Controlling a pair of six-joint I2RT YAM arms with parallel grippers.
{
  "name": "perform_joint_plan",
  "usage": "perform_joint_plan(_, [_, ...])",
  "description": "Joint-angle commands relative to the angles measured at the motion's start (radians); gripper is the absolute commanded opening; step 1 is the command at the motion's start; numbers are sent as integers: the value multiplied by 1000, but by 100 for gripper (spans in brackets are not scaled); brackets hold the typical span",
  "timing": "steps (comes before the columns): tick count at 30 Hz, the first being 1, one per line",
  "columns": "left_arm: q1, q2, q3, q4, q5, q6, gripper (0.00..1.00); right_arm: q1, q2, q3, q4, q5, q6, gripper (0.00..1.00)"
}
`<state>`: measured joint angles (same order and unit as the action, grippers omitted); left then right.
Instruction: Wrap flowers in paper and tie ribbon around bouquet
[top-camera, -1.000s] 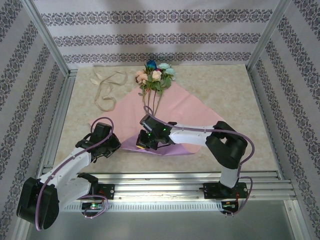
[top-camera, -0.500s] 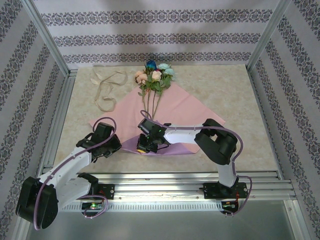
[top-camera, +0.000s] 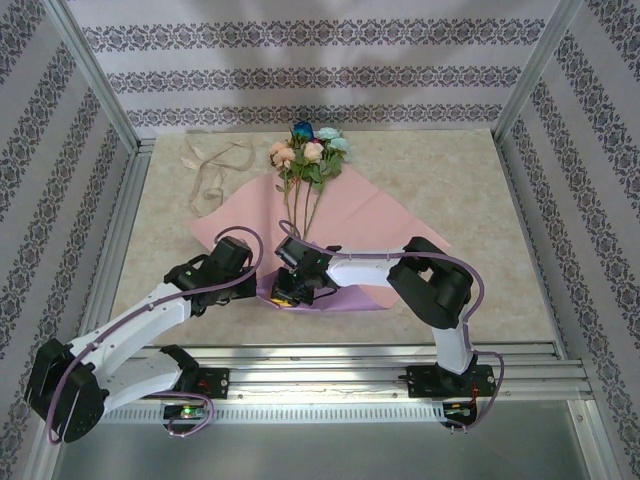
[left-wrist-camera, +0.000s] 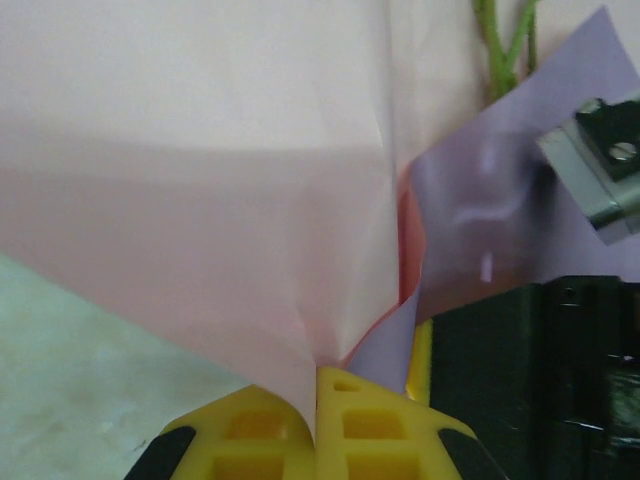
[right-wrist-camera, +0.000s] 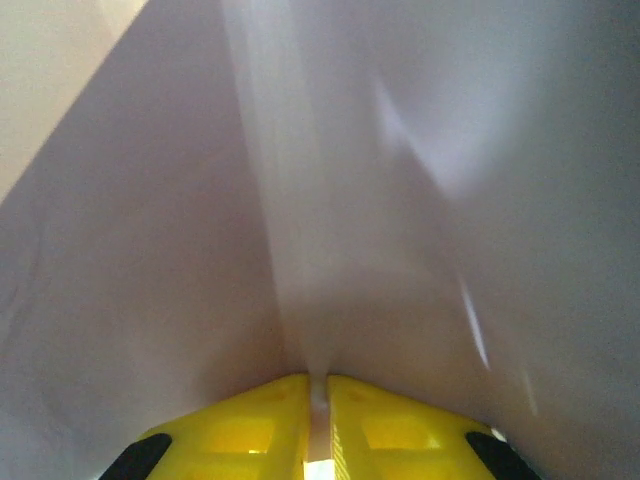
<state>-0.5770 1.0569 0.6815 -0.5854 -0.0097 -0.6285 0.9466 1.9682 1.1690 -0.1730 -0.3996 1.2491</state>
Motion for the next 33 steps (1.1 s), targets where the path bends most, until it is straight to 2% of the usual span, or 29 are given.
perform_joint_plan(1, [-47, 31, 48, 21, -42, 125, 0, -18, -11, -36, 3, -12, -27, 15])
perform_joint_plan(9, [-138, 99, 89, 128, -32, 208, 0, -44, -46, -78, 145, -105, 5, 8])
perform_joint_plan(13, [-155, 150, 110, 141, -27, 229, 0, -63, -102, -157, 249, -108, 66, 15])
perform_joint_plan(18, [-169, 196, 124, 171, 2, 244, 0, -87, -212, -202, 233, -93, 62, 25])
perform_joint_plan(22, [-180, 230, 130, 192, 17, 249, 0, -114, -282, -256, 205, -92, 72, 27])
perform_joint_plan(28, [-210, 270, 156, 202, 13, 265, 0, -156, -369, -374, 185, -75, 61, 12])
perform_joint_plan(32, [-246, 292, 188, 192, -9, 302, 0, -172, -341, -387, 198, -72, 36, 11])
perform_joint_plan(33, [-259, 305, 202, 180, -26, 316, 3, -176, -325, -387, 207, -68, 29, 11])
